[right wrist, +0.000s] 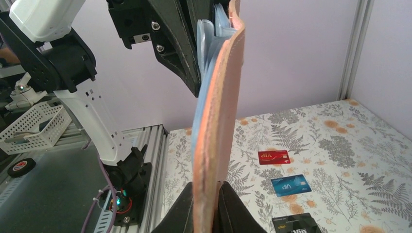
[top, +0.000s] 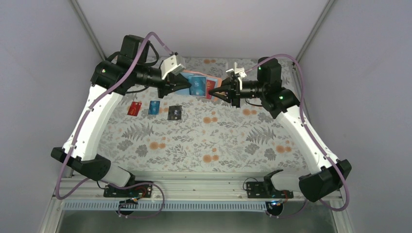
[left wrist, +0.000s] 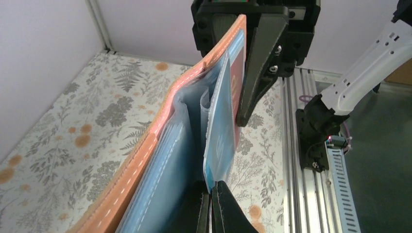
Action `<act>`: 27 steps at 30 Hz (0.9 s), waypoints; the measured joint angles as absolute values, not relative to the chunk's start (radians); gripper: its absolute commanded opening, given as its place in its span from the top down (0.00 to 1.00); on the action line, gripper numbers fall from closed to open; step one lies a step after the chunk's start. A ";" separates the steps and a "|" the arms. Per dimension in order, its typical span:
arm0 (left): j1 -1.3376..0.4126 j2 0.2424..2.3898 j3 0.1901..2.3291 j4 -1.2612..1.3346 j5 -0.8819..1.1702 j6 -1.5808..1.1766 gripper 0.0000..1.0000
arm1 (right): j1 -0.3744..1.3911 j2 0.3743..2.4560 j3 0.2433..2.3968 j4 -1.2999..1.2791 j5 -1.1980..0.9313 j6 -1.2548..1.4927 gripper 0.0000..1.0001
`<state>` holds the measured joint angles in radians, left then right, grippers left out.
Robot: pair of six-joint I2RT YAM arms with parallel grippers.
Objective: Take the credit cards out of the card holder
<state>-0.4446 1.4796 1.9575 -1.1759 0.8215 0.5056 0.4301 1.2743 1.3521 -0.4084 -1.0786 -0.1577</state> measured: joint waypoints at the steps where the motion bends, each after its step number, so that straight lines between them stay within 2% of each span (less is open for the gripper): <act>1: -0.449 1.481 1.958 -1.168 0.820 0.492 0.98 | 0.429 1.274 1.352 -0.407 -1.081 -0.152 0.90; 10: -0.474 1.512 1.947 -1.097 0.806 0.419 0.98 | 0.426 1.291 1.350 -0.369 -1.088 -0.096 0.85; 15: -0.474 1.520 1.898 -1.069 0.793 0.406 0.98 | 0.424 1.311 1.340 -0.360 -1.071 -0.075 0.96; 27: -0.474 1.527 1.890 -1.093 0.788 0.477 0.98 | 0.412 1.317 1.312 -0.353 -1.047 -0.057 0.96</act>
